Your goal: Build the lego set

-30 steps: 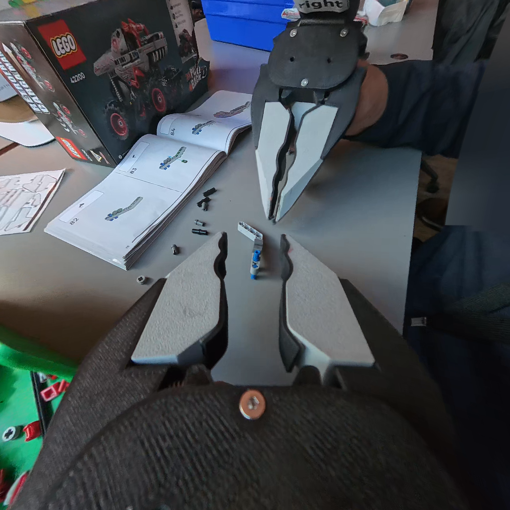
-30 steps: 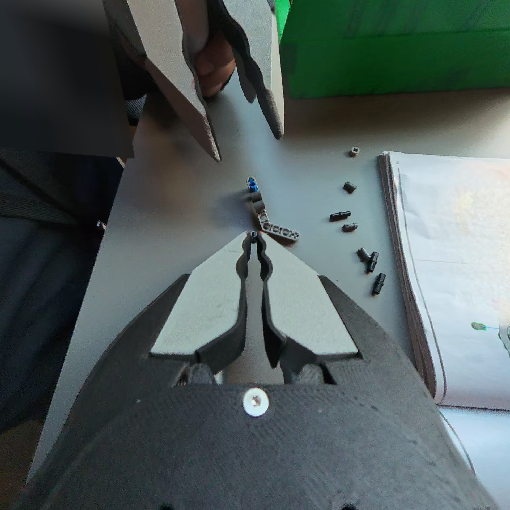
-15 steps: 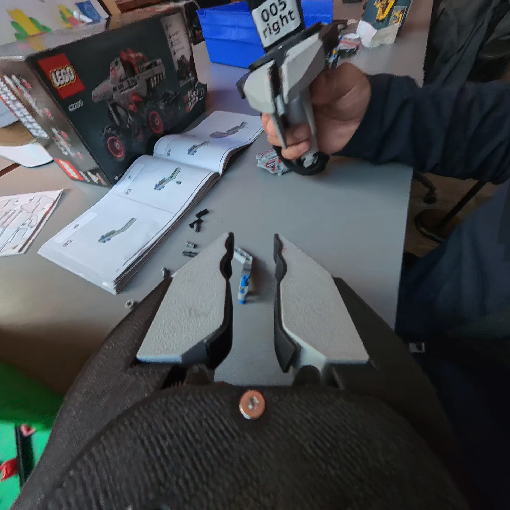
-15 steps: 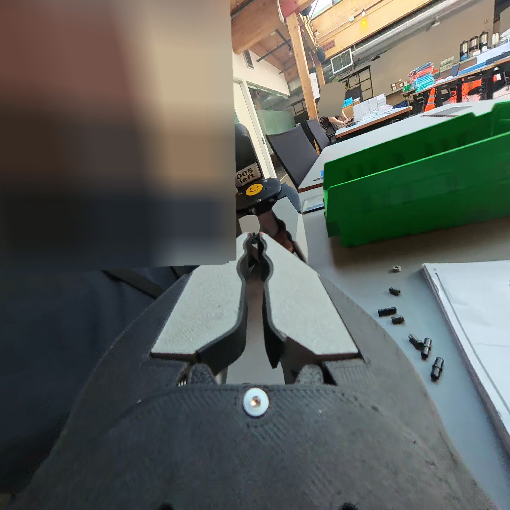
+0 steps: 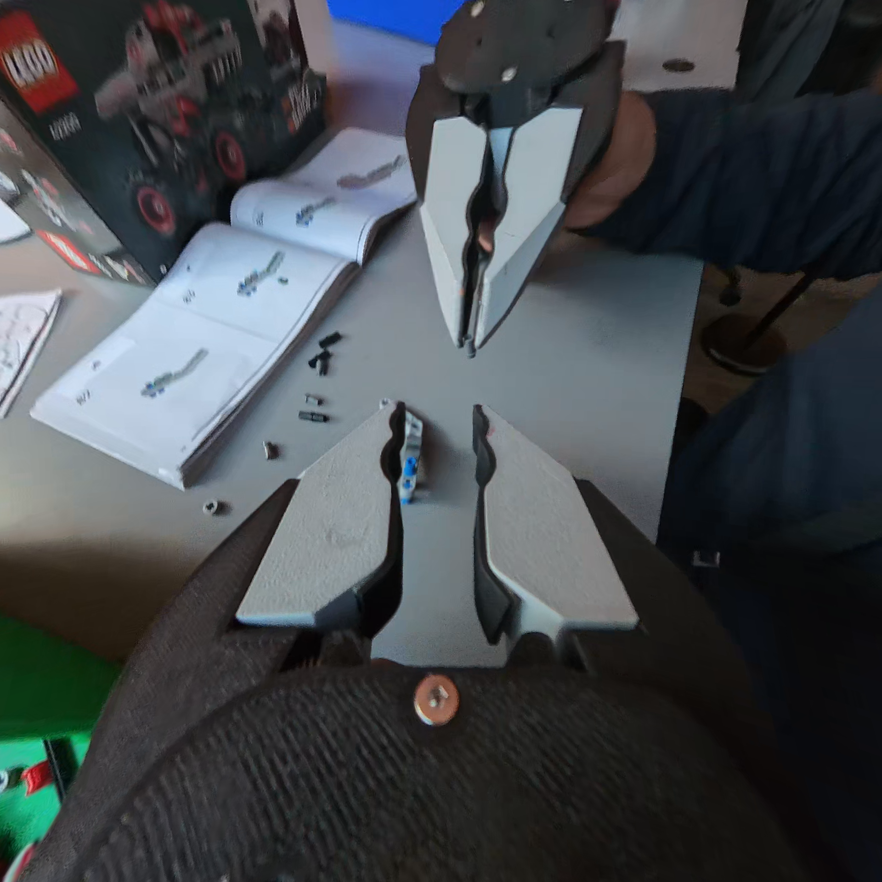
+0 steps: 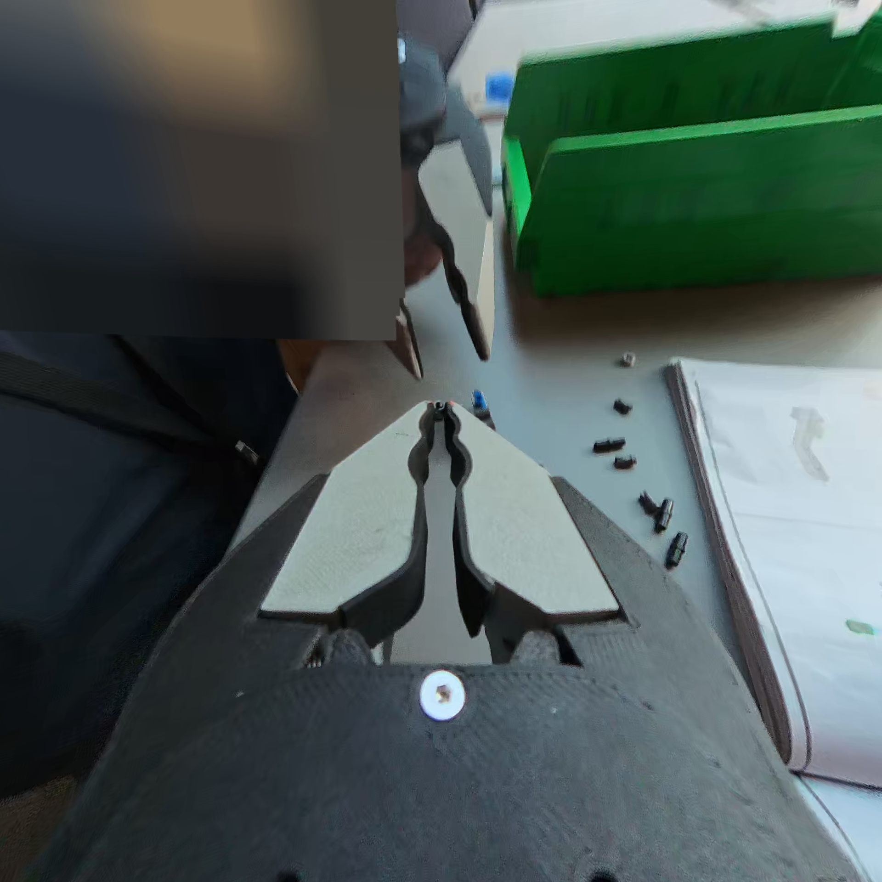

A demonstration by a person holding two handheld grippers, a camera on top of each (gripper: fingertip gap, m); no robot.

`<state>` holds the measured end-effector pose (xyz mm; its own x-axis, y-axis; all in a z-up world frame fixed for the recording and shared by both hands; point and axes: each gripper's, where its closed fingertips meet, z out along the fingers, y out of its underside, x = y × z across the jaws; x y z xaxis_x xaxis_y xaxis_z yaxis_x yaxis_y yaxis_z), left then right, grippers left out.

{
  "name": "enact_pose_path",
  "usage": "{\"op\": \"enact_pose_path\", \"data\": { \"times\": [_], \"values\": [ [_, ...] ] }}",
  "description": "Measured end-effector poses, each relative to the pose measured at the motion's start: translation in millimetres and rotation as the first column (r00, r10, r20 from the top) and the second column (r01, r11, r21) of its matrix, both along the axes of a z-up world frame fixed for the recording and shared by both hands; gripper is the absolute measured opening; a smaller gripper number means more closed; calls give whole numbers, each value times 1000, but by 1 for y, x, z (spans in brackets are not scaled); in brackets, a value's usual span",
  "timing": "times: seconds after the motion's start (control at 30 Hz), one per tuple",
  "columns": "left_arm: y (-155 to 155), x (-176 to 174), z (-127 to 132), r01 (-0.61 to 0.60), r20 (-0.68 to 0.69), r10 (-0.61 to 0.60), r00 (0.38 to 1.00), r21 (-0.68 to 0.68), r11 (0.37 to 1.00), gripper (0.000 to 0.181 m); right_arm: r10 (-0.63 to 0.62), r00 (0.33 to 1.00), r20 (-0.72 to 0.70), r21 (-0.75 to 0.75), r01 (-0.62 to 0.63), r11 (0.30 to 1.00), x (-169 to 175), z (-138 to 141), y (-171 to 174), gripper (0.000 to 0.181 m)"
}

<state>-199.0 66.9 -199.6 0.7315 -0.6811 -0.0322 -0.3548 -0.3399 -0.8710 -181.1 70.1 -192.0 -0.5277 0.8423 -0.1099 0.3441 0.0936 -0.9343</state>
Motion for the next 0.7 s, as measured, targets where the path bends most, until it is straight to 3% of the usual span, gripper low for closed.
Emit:
{"op": "enact_pose_path", "data": {
  "times": [0.2,0.33,0.7],
  "values": [
    [-8,-5,-23,32,-33,-35,999,-96,995,22,-29,974,225,245,-28,969,-10,-54,-5,0],
    [-8,-8,-30,20,-80,-26,996,-75,997,22,-39,967,254,276,-34,960,-9,-62,-3,0],
    [-6,-16,-29,11,-17,-13,1000,-84,996,21,-48,956,289,253,-28,967,-6,-66,1,2]
  ]
}}
